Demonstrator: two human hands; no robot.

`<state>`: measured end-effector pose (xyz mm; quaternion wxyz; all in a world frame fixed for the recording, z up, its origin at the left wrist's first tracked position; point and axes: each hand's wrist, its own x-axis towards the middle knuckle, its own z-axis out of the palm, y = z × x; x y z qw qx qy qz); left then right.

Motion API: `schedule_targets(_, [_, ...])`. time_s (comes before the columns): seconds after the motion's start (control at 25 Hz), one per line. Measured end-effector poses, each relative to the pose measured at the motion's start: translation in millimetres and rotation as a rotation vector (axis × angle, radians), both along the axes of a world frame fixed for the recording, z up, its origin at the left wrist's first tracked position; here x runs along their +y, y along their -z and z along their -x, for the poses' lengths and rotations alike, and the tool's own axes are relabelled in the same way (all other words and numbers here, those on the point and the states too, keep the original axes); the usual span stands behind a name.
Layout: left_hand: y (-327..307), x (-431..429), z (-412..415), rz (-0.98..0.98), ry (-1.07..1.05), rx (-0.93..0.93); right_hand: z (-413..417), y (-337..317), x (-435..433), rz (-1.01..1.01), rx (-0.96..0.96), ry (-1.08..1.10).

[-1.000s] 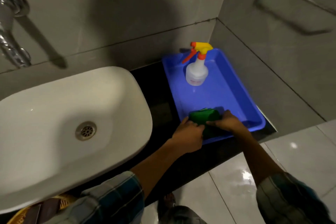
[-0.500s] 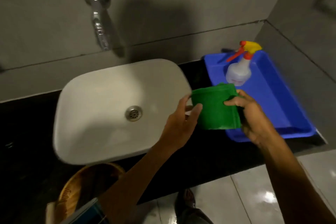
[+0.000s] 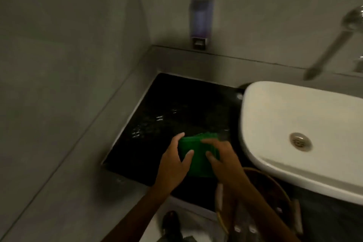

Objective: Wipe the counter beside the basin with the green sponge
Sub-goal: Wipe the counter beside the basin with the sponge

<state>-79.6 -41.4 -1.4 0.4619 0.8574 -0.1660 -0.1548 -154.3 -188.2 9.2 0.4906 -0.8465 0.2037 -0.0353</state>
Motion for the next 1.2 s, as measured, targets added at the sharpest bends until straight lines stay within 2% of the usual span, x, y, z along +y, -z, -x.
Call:
schedule_targets(0.08, [16.4,48.8,-17.8,-0.033,-0.069,0.013,-34.4,16.7,50.8,-0.018,0.104,-0.057])
schedule_targets(0.2, [33.7,102.5,-51.8,-0.065,-0.161,-0.024,-73.8,36.1,103.5,-0.043,0.108,-0.111])
schedule_targets(0.28, [48.5,125.4,-76.7,-0.214,-0.200,-0.124,-93.3,48.9,122.9,-0.049,0.110,-0.150])
schedule_targets(0.36, [61.2,132.6,-87.1,-0.373,-0.143,-0.274,-101.7,64.3,122.3,0.037,0.160,-0.073])
schedule_targets(0.48, [81.9,123.9,-85.0,-0.493,0.040,-0.338,-101.2,89.3,89.4,0.317,0.300,0.260])
schedule_targets(0.6, [108.8,118.2,-87.9,-0.606,0.097,-0.317,-94.0,109.5,50.6,0.483,0.438,0.486])
schedule_targets(0.8, [123.4,97.5,-125.2,-0.632,0.045,-0.334,-89.6,139.4,38.8,0.685,0.440,0.534])
schedule_targets(0.96, [119.9,58.8,-178.6,-0.610,-0.084,-0.342,-90.5,151.5,36.2,0.712,0.411,0.577])
schedule_targets(1.08, [113.8,2.4,-207.0,-0.644,0.056,-0.349,-91.9,151.9,36.5,0.743,0.408,0.582])
schedule_targets(1.2, [118.7,-22.1,-188.9,-0.697,0.297,-0.466,-90.3,150.9,36.1,0.753,0.408,0.592])
